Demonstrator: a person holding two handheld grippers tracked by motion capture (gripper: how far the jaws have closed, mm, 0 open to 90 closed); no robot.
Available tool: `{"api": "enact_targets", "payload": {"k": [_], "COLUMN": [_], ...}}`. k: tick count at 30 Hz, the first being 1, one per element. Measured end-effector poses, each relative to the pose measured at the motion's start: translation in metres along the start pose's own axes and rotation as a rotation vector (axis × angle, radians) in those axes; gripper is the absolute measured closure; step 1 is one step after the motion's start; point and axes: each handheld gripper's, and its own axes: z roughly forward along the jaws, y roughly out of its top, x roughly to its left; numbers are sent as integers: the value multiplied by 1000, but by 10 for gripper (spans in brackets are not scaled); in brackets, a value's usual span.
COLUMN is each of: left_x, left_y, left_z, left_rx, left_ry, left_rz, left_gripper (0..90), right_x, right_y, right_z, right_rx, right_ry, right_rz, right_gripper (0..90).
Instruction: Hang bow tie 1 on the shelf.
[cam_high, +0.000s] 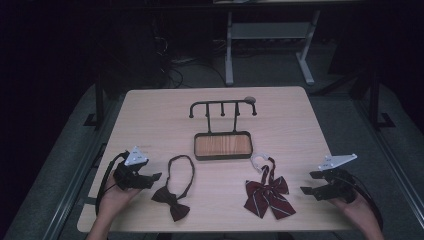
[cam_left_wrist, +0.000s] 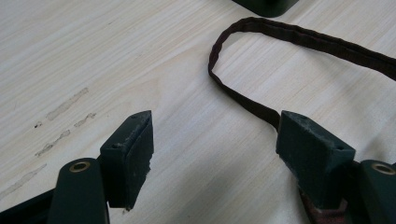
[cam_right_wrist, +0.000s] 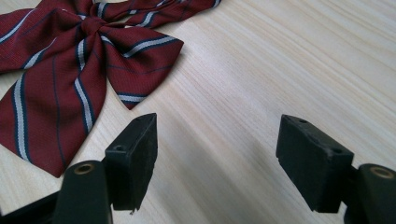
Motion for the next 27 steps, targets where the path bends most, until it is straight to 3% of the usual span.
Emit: {"api": "enact_targets", "payload": {"k": [14, 18, 24, 27], "left_x": [-1, 0, 3, 1], "left_y": [-2, -3, -5, -5], "left_z": [-2, -3, -5, -6], "left_rx": [3, 1, -12, -18], "left_ry": [1, 4, 8, 12], "left_rz": [17, 18, -5, -8], "left_gripper": [280, 280, 278, 278], "right_x": [2, 5, 5, 7], "right_y": [7, 12, 23, 30], "right_z": [3, 4, -2, -1], "right_rx": [-6, 20, -16, -3], "right_ry": [14, 23, 22, 21], "right_rz": [-9, -16, -19, -28], "right_gripper": [283, 274, 254, 236]}}
